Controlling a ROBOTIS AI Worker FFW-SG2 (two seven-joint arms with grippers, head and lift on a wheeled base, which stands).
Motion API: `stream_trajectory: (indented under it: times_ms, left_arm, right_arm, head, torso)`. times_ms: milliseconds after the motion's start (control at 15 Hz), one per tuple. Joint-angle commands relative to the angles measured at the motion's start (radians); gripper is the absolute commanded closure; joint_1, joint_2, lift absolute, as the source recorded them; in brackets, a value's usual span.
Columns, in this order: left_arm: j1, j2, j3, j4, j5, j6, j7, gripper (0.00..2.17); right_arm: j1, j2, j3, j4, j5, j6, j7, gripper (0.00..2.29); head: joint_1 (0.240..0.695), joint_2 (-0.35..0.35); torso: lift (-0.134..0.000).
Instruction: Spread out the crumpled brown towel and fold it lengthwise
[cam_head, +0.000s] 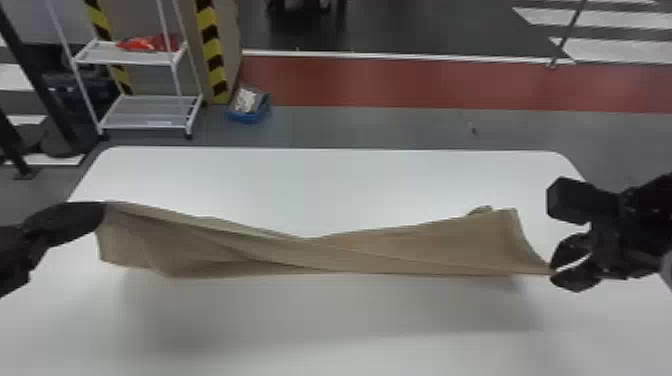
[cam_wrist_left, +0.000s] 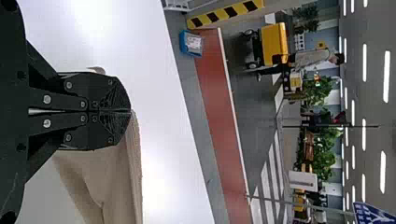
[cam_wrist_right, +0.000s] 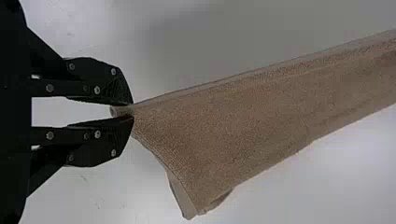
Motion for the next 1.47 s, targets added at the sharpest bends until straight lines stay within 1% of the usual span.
stream_trajectory:
  times_ms: [0, 133, 200, 400, 600, 733, 867, 933, 1133, 1200, 1400]
  left_arm:
    - [0.008, 0.0, -0.007, -0.001, 0.0, 0.003, -0.001, 1.34]
    - [0.011, 0.002, -0.017, -0.001, -0.002, 0.0, -0.006, 1.34]
    - [0.015, 0.002, -0.019, -0.001, -0.002, 0.0, -0.006, 1.34]
    - [0.022, 0.002, -0.023, -0.003, 0.0, 0.0, -0.006, 1.34]
    - [0.028, 0.002, -0.023, -0.005, 0.001, 0.0, -0.007, 1.34]
    - [0.033, 0.002, -0.023, -0.006, 0.001, 0.0, -0.007, 1.34]
    - [0.034, 0.0, -0.022, -0.008, 0.001, 0.0, -0.007, 1.34]
    - [0.034, 0.0, -0.022, -0.008, 0.001, 0.0, -0.007, 1.34]
    - [0.039, 0.0, -0.02, -0.006, 0.001, 0.0, -0.007, 1.34]
    - [0.041, 0.0, -0.019, -0.008, 0.001, 0.0, -0.007, 1.34]
    - [0.045, 0.0, -0.01, -0.011, 0.005, 0.0, -0.007, 1.34]
  right_arm:
    - [0.05, 0.004, -0.028, -0.044, 0.025, 0.054, 0.017, 0.11]
    - [0.114, 0.007, -0.091, -0.085, 0.025, 0.057, 0.017, 0.11]
    - [0.139, 0.013, -0.102, -0.104, 0.029, 0.069, 0.017, 0.11]
    - [0.185, 0.026, -0.104, -0.124, 0.087, 0.106, 0.017, 0.11]
    - [0.201, 0.033, -0.085, -0.124, 0.121, 0.103, 0.017, 0.14]
    - [0.192, 0.058, -0.07, -0.113, 0.129, 0.094, 0.017, 0.29]
    - [0.166, 0.069, -0.027, -0.081, 0.146, 0.088, 0.017, 0.29]
    - [0.139, 0.075, -0.004, -0.055, 0.146, 0.088, 0.017, 0.35]
    - [0.091, 0.104, 0.05, -0.013, 0.152, 0.085, 0.017, 0.47]
    - [0.088, 0.116, 0.051, -0.013, 0.152, 0.088, 0.017, 0.47]
    - [0.063, 0.119, 0.062, -0.015, 0.147, 0.097, 0.017, 0.47]
  head:
    - [0.695, -0.049]
    - [0.695, -0.059]
    - [0.695, -0.064]
    - [0.695, -0.067]
    - [0.695, -0.078]
    - [0.695, -0.078]
    - [0.695, -0.07]
    - [0.695, -0.067]
    - [0.695, -0.057]
    - [0.695, -0.053]
    - [0.695, -0.028]
  torso:
    - [-0.12]
    - [-0.12]
    - [-0.12]
    - [-0.12]
    - [-0.12]
    - [-0.12]
    - [-0.12]
    - [-0.12]
    - [-0.12]
    - [-0.12]
    - [-0.12]
